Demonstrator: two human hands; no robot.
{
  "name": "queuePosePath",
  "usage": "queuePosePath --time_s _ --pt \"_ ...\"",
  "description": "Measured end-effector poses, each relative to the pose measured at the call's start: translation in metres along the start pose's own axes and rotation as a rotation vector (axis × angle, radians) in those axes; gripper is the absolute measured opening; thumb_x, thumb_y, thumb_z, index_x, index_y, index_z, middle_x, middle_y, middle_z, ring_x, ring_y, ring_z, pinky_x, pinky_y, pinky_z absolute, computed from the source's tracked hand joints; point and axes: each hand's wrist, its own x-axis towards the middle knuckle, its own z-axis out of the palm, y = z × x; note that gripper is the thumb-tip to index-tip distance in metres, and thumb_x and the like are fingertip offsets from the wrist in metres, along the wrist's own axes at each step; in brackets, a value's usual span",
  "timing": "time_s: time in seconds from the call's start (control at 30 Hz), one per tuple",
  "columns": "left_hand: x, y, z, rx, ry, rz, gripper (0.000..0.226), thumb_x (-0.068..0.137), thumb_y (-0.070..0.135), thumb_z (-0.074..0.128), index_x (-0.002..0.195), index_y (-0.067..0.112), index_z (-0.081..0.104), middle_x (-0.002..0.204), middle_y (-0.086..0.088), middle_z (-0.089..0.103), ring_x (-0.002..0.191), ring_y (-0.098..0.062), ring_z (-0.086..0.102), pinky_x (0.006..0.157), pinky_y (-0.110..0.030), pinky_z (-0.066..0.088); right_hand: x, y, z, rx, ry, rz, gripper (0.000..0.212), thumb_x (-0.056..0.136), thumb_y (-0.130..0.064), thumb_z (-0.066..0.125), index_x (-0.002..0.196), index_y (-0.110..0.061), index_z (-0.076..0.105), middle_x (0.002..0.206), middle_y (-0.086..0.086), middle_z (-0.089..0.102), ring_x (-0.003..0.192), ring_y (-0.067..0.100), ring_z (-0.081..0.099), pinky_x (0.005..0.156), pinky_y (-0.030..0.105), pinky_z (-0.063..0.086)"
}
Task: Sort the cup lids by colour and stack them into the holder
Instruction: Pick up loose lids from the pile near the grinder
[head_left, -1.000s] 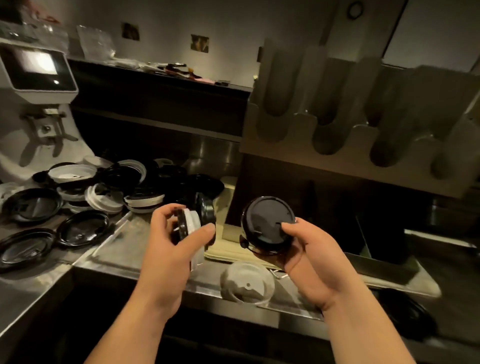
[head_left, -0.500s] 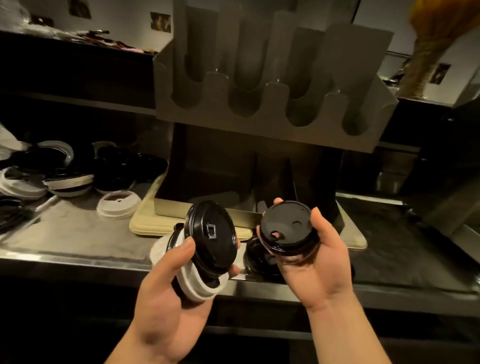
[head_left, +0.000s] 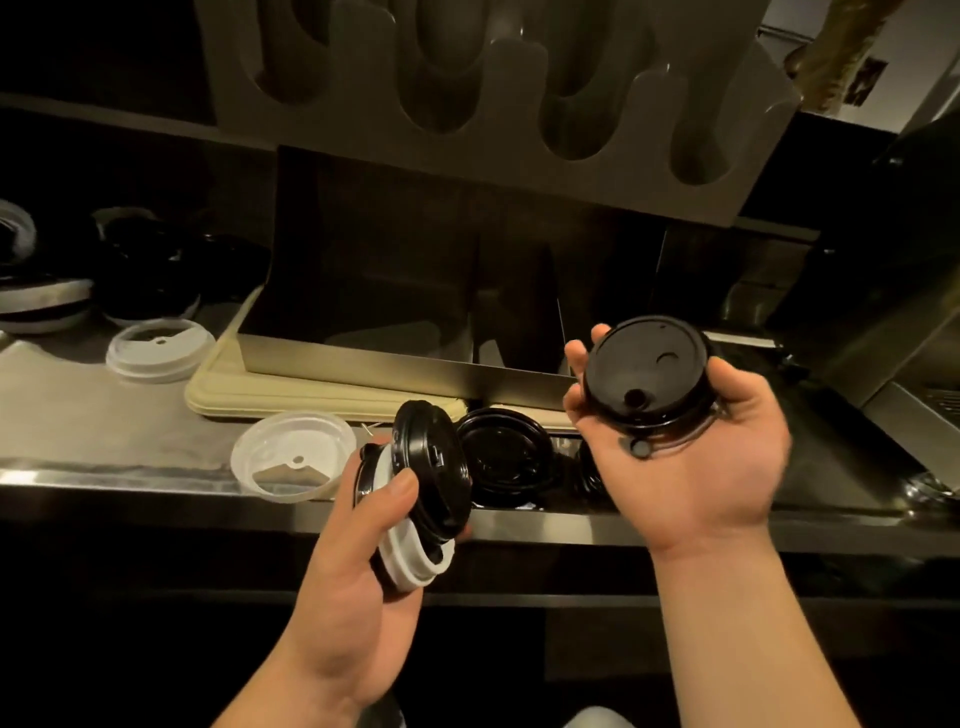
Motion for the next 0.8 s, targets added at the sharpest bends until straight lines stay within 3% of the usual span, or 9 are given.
queuePosePath --time_s 0.1,0.2,0.27,0.37,0.53,0.8 --pt "0.004 -0.002 -0.002 0.039 -0.021 0.03 0.099 0.048 0.049 0.094 0.133 0.012 0.059 0.126 -0.022 0.064 0.108 -0.029 0.068 0.074 -0.035 0.059 0.007 -0.002 -0.008 -0.283 0.031 -0.064 0.063 0.086 -0.046 0.057 0.14 -0.014 0.054 0.134 0.009 0.064 0.125 0.028 0.062 0.094 0.04 0.048" --pt "0.008 -0.003 -0.001 0.036 -0.036 0.051 0.099 0.049 0.049 0.094 0.134 0.013 0.058 0.125 -0.018 0.066 0.109 -0.028 0.069 0.074 -0.034 0.059 0.019 0.002 -0.011 -1.008 -0.036 -0.149 0.059 0.091 -0.064 0.049 0.14 -0.031 0.043 0.131 -0.009 0.056 0.125 0.013 0.053 0.101 0.036 0.046" --pt "0.011 -0.003 0.002 0.034 -0.036 0.055 0.102 0.05 0.05 0.093 0.137 0.013 0.057 0.128 -0.016 0.066 0.112 -0.028 0.068 0.076 -0.035 0.059 0.025 0.007 -0.011 -1.387 -0.174 -0.211 0.068 0.086 -0.073 0.043 0.145 -0.042 0.03 0.138 -0.017 0.044 0.127 0.002 0.043 0.105 0.031 0.04" --pt "0.016 -0.002 0.006 0.012 -0.028 0.076 0.102 0.052 0.052 0.092 0.139 0.014 0.054 0.131 -0.016 0.064 0.117 -0.028 0.065 0.083 -0.039 0.056 0.032 0.019 -0.008 -1.706 -0.411 -0.209 0.068 0.088 -0.067 0.046 0.149 -0.046 0.024 0.149 -0.011 0.029 0.137 0.009 0.027 0.104 0.032 0.032" --pt "0.014 0.003 0.005 -0.023 0.015 0.14 0.107 0.048 0.053 0.092 0.139 0.011 0.053 0.121 -0.017 0.066 0.106 -0.027 0.067 0.074 -0.033 0.059 0.035 0.028 -0.006 -1.856 -0.613 -0.113 0.068 0.087 -0.045 0.07 0.145 -0.046 0.035 0.152 -0.015 0.024 0.142 0.01 0.021 0.116 0.041 0.036" --pt "0.013 0.0 -0.002 0.019 0.053 0.141 0.104 0.047 0.055 0.092 0.134 0.011 0.057 0.121 -0.018 0.066 0.107 -0.028 0.067 0.079 -0.038 0.055 0.035 0.04 -0.006 -2.063 -0.674 -0.077 0.07 0.089 -0.062 0.059 0.15 -0.047 0.028 0.16 -0.011 0.02 0.149 0.016 0.016 0.117 0.048 0.035"
